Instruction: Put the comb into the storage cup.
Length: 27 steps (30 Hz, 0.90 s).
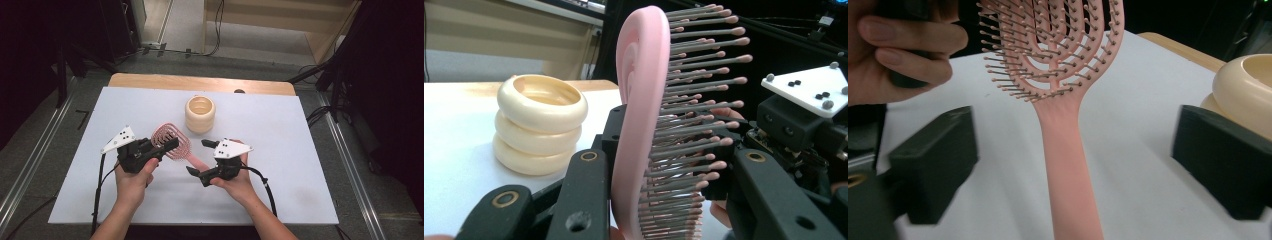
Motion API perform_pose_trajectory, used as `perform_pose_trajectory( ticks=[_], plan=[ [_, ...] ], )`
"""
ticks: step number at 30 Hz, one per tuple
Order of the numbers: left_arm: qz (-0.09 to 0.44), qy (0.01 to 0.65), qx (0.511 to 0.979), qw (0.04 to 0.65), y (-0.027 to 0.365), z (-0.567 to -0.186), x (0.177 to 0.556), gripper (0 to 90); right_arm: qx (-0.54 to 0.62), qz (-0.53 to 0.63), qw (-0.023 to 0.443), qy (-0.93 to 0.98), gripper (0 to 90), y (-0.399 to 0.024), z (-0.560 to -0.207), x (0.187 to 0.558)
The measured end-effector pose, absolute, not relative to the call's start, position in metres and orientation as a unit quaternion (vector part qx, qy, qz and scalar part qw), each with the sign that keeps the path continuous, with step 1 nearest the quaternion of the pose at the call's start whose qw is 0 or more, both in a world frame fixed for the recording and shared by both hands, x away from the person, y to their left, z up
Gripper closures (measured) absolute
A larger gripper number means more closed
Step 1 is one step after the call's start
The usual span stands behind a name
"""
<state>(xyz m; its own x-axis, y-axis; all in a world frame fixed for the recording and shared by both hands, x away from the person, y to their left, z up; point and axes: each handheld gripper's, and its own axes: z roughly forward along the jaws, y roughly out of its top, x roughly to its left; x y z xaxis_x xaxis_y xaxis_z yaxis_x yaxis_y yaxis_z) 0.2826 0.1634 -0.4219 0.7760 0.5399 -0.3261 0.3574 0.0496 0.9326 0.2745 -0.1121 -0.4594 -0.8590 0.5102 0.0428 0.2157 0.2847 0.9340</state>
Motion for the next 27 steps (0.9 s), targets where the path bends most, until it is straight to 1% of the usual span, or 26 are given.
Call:
perform_pose_trajectory(
  ticks=[1, 3, 15, 27],
  plan=[
    [0.071, 0.326, 0.686, 0.646, 0.164, -0.422, 0.283, 65.1, 0.229, 0.557, 0.125, 0.789, 0.0, -0.114, -0.459, 0.275],
    [0.073, 0.325, 0.687, 0.646, 0.164, -0.422, 0.282, 65.1, 0.234, 0.561, 0.125, 0.784, 0.0, -0.119, -0.458, 0.275],
    [0.080, 0.323, 0.687, 0.646, 0.166, -0.419, 0.284, 65.2, 0.267, 0.565, 0.162, 0.763, 0.0, -0.152, -0.461, 0.273],
    [0.088, 0.320, 0.686, 0.648, 0.168, -0.413, 0.287, 65.3, 0.301, 0.567, 0.185, 0.744, 0.0, -0.192, -0.465, 0.266]
  ],
)
